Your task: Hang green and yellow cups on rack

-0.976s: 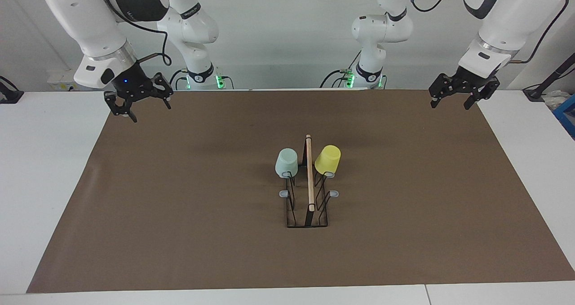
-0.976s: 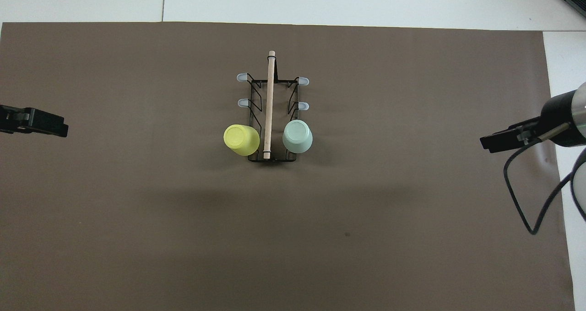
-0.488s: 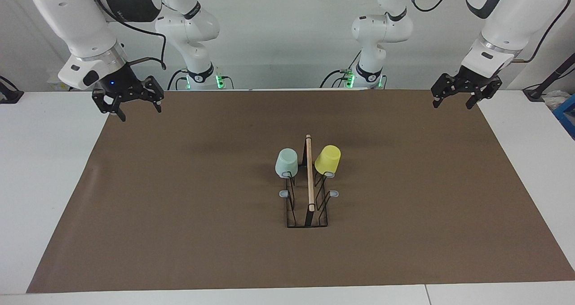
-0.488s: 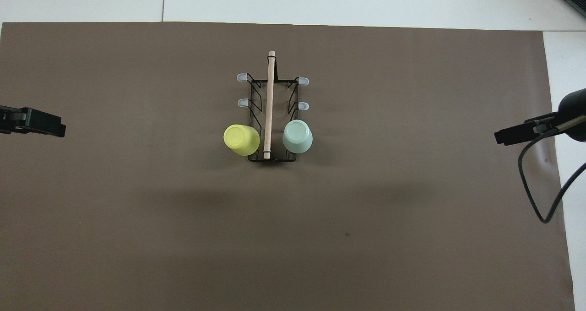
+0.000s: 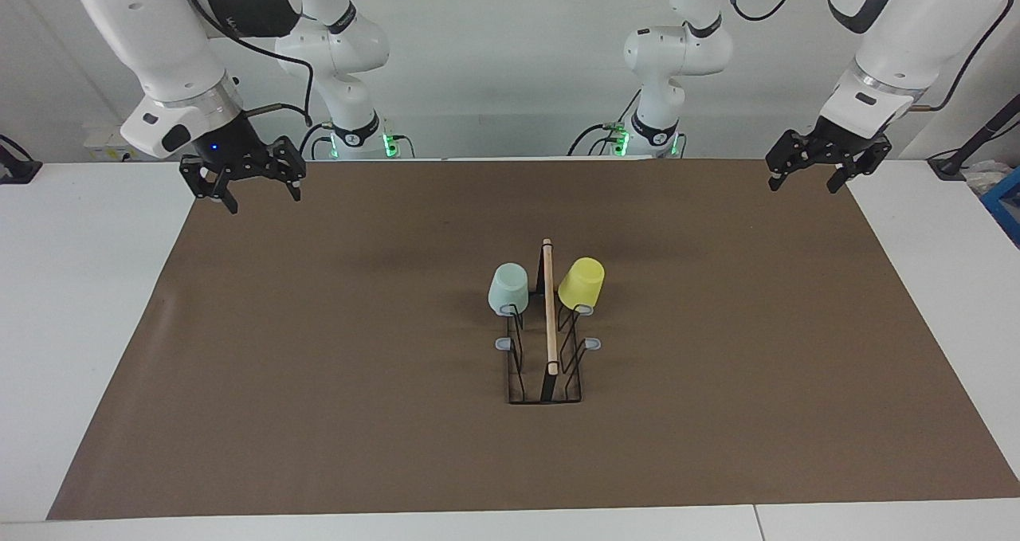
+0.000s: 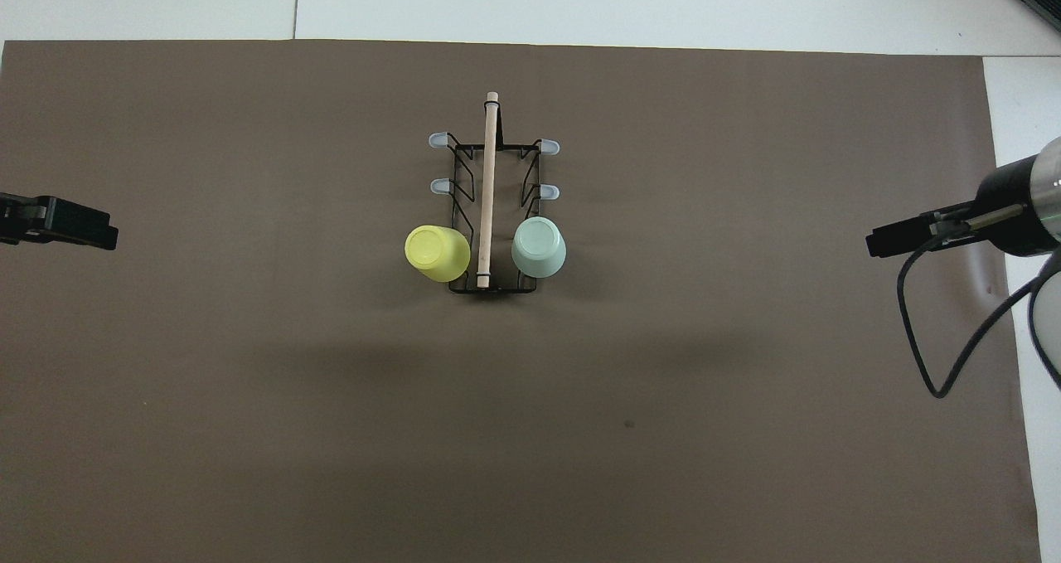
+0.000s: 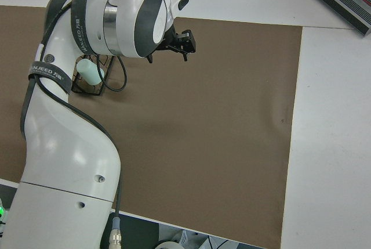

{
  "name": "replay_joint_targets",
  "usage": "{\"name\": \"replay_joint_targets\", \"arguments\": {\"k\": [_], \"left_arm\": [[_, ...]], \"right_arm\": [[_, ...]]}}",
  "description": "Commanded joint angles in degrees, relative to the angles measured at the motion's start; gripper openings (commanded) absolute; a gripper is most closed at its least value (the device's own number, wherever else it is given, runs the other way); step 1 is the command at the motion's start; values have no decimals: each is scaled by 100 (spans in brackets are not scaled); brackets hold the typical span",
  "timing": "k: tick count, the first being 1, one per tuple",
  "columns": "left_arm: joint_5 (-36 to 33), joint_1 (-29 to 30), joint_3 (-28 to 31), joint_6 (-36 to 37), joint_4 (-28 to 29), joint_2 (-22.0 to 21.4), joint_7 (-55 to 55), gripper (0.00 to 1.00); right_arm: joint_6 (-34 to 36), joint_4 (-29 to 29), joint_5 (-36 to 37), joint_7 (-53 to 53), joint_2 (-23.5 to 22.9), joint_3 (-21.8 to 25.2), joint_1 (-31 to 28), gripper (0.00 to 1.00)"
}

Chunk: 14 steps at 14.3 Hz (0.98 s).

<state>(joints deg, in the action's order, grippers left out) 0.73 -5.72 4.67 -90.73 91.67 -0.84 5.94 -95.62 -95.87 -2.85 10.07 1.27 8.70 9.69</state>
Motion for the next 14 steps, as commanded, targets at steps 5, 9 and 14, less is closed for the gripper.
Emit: {"name": "replay_joint_targets", "arguments": {"k": [5,9,14], "left_arm": [[94,89,-1,29,53,-91,-5,100],[94,80,-10,-6,79,-91,-5,100],[94,89,-10,2,62,-91,-5,100]], "right_arm": [[158,200,92,-119,-144,-624,-556,100],[149,200,127,-119,-144,-624,-556,100],[140,200,144,-119,-144,-702,-732,100]]}}
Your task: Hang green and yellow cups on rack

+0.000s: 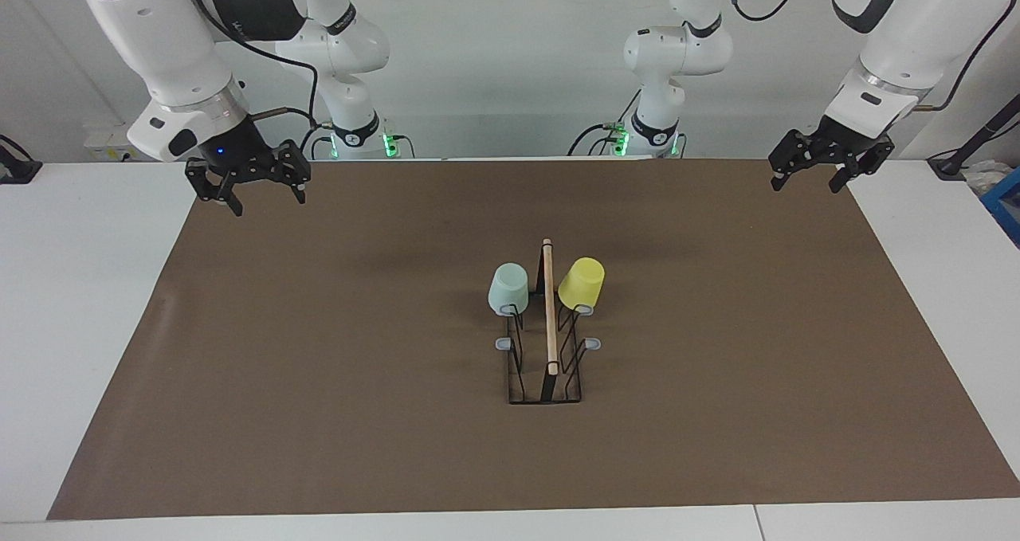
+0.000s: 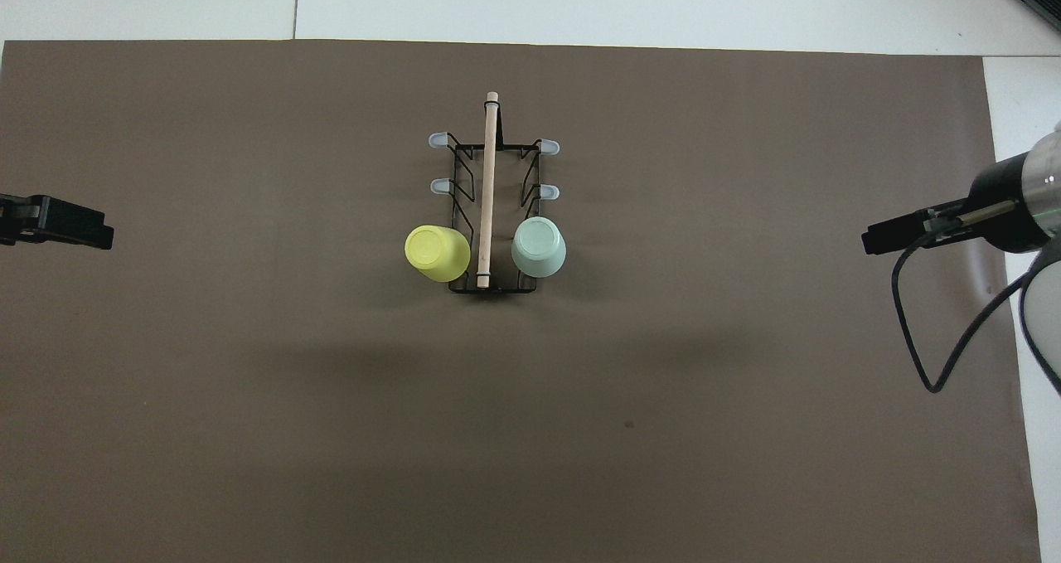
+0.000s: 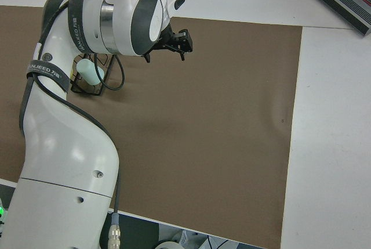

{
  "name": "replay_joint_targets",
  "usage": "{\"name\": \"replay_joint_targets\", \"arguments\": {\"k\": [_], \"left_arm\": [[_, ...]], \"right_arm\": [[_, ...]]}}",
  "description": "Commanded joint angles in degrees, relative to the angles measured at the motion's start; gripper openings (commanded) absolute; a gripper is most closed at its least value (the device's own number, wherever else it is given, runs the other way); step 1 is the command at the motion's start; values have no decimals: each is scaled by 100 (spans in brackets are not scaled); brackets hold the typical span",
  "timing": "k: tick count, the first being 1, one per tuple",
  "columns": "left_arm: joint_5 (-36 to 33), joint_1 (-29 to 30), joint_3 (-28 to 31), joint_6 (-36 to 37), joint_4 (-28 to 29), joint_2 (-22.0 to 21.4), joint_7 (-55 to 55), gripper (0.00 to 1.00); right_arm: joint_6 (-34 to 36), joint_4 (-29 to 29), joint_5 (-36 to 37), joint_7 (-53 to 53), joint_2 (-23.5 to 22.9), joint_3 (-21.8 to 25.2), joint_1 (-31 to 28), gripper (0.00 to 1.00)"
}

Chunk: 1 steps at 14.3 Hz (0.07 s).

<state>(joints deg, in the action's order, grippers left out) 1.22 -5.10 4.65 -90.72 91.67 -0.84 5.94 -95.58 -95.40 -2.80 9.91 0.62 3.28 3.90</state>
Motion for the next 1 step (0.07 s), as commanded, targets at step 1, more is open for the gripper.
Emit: {"name": "replay_joint_targets", "arguments": {"k": [1], "left_arm": [[45,18,-8,-7,70,-91,-5,100]], "right_arm": [[136,153,139,-103,-88,-222,-188,100]]}}
